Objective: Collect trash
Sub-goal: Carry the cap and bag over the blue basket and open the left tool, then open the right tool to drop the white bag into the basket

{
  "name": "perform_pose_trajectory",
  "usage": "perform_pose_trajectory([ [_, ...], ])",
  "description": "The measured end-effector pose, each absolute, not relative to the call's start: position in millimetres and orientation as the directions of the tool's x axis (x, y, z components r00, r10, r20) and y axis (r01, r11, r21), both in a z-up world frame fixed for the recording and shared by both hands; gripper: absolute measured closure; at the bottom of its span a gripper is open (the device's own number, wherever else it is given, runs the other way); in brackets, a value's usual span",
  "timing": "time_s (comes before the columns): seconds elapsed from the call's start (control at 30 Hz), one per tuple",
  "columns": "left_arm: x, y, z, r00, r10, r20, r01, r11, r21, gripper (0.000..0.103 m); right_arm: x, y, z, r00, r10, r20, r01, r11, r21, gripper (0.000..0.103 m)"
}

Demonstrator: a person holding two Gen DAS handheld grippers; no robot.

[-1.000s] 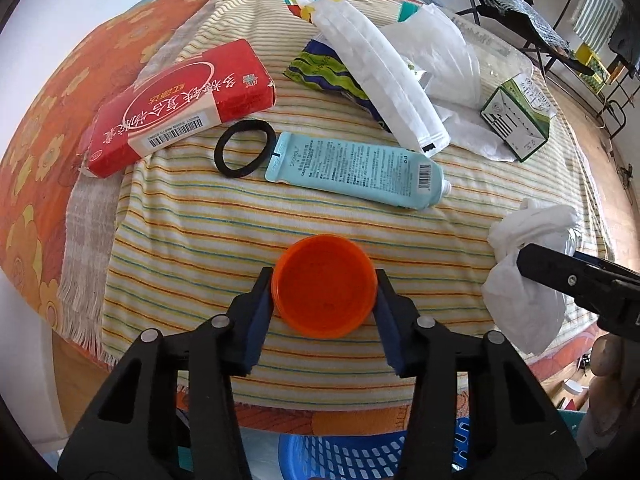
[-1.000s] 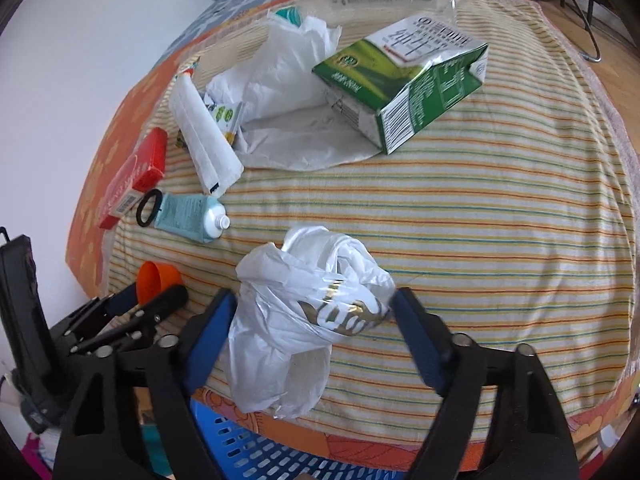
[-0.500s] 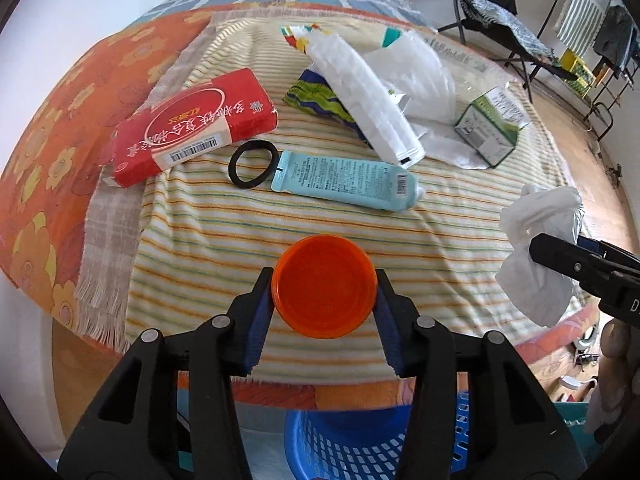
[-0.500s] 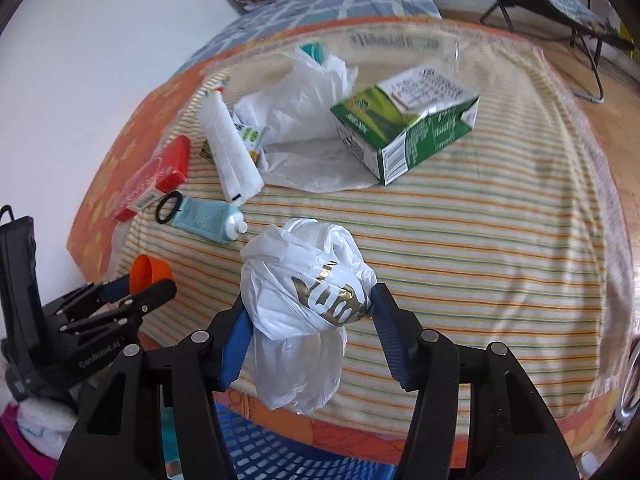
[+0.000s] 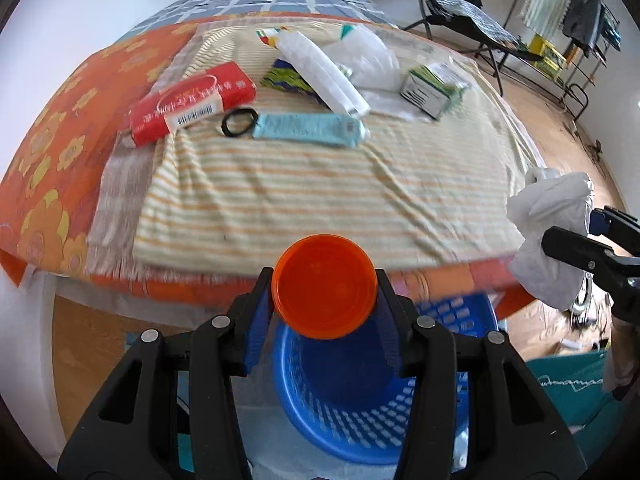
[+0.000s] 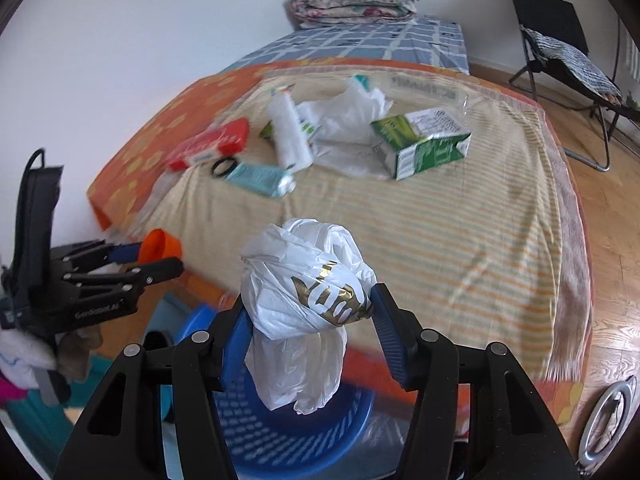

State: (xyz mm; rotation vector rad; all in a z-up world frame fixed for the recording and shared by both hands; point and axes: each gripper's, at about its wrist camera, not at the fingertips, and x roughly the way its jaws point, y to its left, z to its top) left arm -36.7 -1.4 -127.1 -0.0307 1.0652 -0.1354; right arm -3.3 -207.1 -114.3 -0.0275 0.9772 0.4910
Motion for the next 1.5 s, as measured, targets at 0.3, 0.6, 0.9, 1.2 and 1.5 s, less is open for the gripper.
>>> perform_pose_trajectory([
  [0.3, -75, -24, -152, 0.423, -0.147, -0.894, 0.163, 0.983, -0.084, 0.054, -55, -199, -135, 0.405, 0.389, -0.827, -0.448, 0.873, 0.191, 0.047],
  [0.6, -94, -42, -183, 0.351, -0.142, -0.926, 0.209, 0.975, -0.07, 0.054, -72, -194, -162, 0.354, 0.363, -0.862, -0.452, 0.873, 0.182, 0.047],
  [0.9, -99, -48, -190, 0.331, -0.145, -0.932, 0.232, 0.97, -0.069, 0.054, -69, -193, -169, 0.337, 0.351, -0.873, -0.449, 0.875, 0.179, 0.047],
  [1.2, -99, -52, -190, 0.332, -0.136, -0.933, 0.246, 0.968, -0.054, 0.034, -65, -193, -173, 0.316, 0.345, -0.884, -0.431, 0.882, 0.191, 0.04],
  [1.5, -96, -45, -192, 0.323, -0.119, -0.939, 0.225, 0.973, -0.046, 0.031, -64, -195, -174, 0.308, 0.334, -0.891, -0.414, 0.89, 0.191, 0.036],
])
